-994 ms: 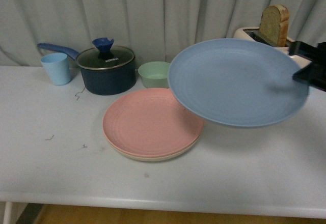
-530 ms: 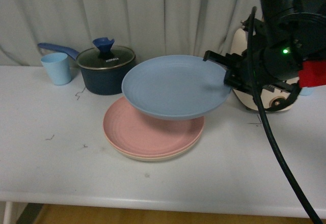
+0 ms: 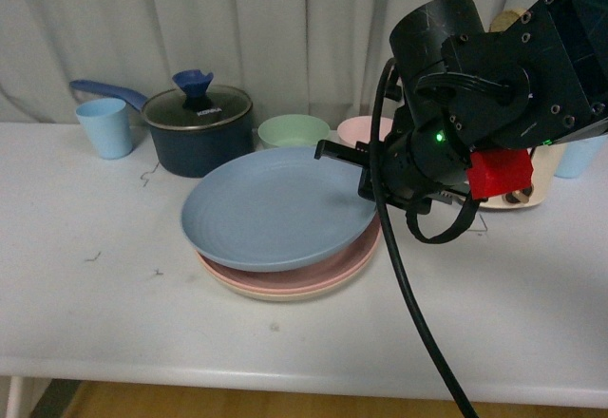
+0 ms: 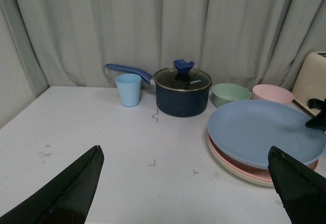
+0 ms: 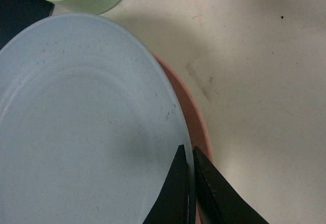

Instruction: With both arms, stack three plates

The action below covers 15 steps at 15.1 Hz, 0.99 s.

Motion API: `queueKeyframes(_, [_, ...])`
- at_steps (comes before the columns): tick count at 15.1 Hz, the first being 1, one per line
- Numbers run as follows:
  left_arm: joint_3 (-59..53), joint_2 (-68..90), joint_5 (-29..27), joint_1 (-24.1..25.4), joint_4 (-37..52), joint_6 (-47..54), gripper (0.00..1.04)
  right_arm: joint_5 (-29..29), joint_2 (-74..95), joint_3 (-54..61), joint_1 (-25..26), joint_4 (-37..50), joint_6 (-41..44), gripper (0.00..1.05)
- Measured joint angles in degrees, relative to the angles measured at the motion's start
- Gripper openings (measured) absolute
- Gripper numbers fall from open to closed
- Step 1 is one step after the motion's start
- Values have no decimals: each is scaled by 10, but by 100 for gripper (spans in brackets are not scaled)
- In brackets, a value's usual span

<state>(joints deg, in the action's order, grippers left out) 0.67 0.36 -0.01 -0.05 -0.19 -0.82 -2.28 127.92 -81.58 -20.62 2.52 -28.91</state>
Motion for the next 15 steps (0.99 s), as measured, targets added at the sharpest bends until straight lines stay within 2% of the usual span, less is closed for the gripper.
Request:
queueKeyframes(1, [0, 0, 0, 0, 0, 0, 98, -6, 0, 5, 0, 4, 0, 10])
queueKeyframes(4, [0, 0, 0, 0, 0, 0, 98, -2, 0, 26, 6, 5, 0, 46])
queueKeyframes(11, [0, 0, 0, 0, 0, 0, 98, 6, -19, 51, 16, 8, -1, 68])
queueKeyframes(12, [0, 0, 0, 0, 0, 0, 98, 10, -32, 64, 19, 17, -3, 75])
queueKeyframes(14, [0, 0, 0, 0, 0, 0, 98, 25, -120, 112, 40, 63, -17, 100])
queueKeyframes(15, [0, 0, 0, 0, 0, 0, 98, 28, -152, 119, 47, 81, -19, 97])
